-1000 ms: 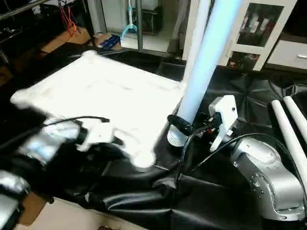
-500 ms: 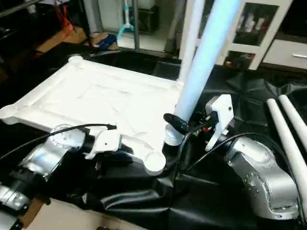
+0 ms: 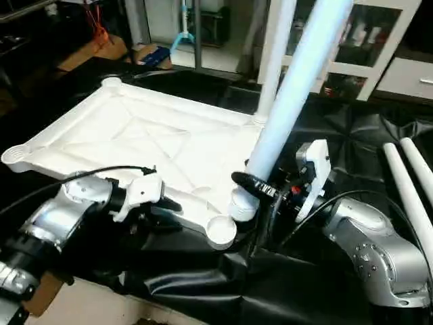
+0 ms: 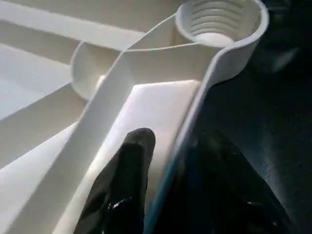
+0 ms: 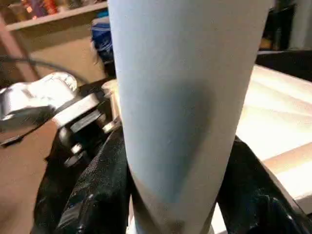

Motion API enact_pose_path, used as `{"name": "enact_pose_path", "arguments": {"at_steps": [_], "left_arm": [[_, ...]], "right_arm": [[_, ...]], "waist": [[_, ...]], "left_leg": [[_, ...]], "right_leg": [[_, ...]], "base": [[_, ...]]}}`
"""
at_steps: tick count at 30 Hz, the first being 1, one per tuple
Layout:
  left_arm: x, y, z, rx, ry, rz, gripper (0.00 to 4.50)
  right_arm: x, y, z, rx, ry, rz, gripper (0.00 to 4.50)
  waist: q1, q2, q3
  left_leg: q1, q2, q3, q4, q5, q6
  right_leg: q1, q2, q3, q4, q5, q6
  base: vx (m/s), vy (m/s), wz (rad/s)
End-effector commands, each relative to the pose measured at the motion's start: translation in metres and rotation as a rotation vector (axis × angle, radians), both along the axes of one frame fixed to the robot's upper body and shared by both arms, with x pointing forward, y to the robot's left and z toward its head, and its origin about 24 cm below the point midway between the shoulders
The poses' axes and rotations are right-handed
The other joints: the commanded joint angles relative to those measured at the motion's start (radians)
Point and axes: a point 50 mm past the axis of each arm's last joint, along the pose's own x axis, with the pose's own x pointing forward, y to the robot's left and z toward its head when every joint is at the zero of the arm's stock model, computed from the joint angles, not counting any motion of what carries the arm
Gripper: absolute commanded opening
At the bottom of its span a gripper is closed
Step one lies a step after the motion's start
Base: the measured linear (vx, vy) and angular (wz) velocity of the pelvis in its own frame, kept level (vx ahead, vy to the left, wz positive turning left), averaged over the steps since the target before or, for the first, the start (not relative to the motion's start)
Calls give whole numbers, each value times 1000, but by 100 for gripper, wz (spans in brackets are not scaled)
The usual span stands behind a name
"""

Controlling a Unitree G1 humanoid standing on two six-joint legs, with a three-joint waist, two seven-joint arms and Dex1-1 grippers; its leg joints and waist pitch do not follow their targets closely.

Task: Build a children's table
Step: Rotate table base

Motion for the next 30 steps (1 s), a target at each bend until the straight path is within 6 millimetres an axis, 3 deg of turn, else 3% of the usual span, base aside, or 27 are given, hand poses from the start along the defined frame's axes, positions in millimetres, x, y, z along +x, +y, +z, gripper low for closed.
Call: {"name": "enact_pose_path", "arguments": {"at_steps": [1,7,8,12,21,27,29,30], "left_arm": [[4,2,2,31,-2,-15,178],[10,4,0,85,-22,-39,178],[10,4,-1,97,-27,-43,148],[8,4,-4,113,-14,-54,114],[7,8,-10,99,-7,33,64],[-13,24,-16,105,81,105,37],[-23,34,-21,143,96,132,29],[-26,38,-23,145,96,155,29]], "right_arm": [[2,0,8,-4,-24,32,188],[8,1,12,-21,-50,44,188],[8,2,13,-21,-52,44,188],[9,2,13,-24,-61,40,188],[10,2,14,-23,-69,30,188],[10,5,10,-15,-64,15,188],[11,5,8,-16,-62,4,188],[12,5,7,-15,-61,-8,188]], "waist": [[2,-16,-66],[4,-16,-70],[4,-16,-70],[5,-16,-70],[1,-18,-69],[-7,-14,-69],[-17,-14,-65],[-19,-22,-65]], "left_leg": [[40,78,-38,-87,-179,38],[38,78,-37,-80,-126,66],[38,79,-37,-80,-121,70],[38,79,-37,-80,-122,72],[36,79,-37,-80,-138,68],[35,83,-40,-82,-126,75],[34,80,-40,-85,-157,69],[35,81,-38,-85,-166,67]], "right_leg": [[20,-37,18,-61,-37,-257],[24,-40,17,-54,17,-270],[24,-40,16,-53,27,-274],[26,-41,16,-52,24,-279],[28,-42,16,-53,4,-286],[28,-41,15,-50,9,-290],[25,-36,13,-55,-30,-284],[25,-36,14,-57,-41,-282]], "base": [[0,0,0],[0,0,0],[0,0,0],[0,0,0],[0,0,0],[0,0,0],[0,0,0],[0,0,0]]}}
